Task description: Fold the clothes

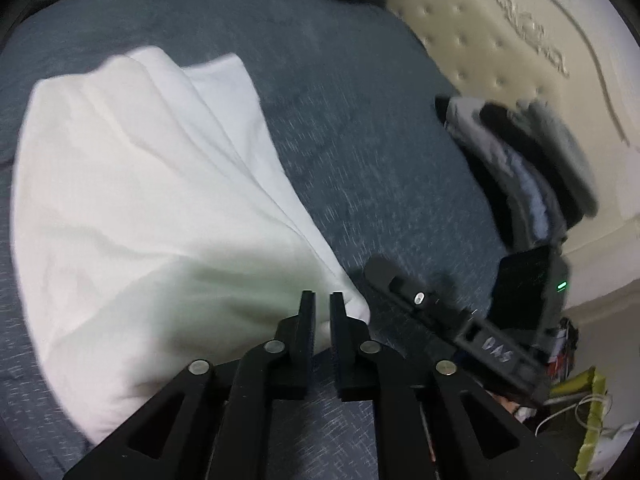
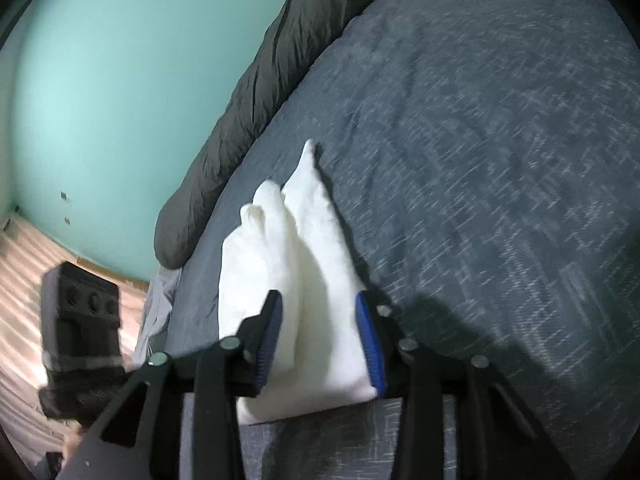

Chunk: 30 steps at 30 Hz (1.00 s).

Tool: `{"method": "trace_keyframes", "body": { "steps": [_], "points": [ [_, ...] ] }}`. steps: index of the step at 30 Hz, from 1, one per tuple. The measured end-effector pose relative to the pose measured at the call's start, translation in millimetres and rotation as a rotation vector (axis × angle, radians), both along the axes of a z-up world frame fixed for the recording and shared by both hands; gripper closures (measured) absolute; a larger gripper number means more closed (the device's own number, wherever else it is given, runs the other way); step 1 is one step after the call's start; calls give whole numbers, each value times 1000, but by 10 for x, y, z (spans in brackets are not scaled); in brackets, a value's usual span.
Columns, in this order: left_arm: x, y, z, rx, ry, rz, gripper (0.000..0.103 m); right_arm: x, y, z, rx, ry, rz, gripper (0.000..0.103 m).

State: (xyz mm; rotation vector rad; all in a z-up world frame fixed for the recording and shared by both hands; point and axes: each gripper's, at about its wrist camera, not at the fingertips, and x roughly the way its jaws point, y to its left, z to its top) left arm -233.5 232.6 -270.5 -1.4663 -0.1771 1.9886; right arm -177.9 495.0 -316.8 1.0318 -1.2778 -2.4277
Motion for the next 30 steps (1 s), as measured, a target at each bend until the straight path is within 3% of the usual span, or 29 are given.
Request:
{"method": "trace_keyframes", "body": {
  "steps": [2,3,6,11,16,17,20,21,30],
  "points": [
    [-19,-205,104,18,15,37,60,-31,-46,-8,1,-5,18,56],
    [-24,-330,151,14,36,55,58,-46,-67,-15,2,-9,24,53],
    [-54,-596,162,-47,76,99,58,-92,-129,-36,5,-22,45,52],
    [-105,-1108,-33,-92,51,196,58,-168,-233,-70,9,-42,79,52],
    [-47,-1292,-215,-111,35,206,58,-222,-316,-120,2,-39,99,52],
    [-30,-1272,-256,-114,32,201,58,-232,-331,-132,0,-37,102,54],
    [11,-1243,-316,-118,30,187,58,-273,-352,-188,-1,-36,95,85],
    [25,-1229,-325,-120,33,181,58,-277,-354,-197,5,-38,94,89],
    [118,-1116,-352,-148,45,121,59,-211,-283,56,4,66,58,98]
  ]
}}
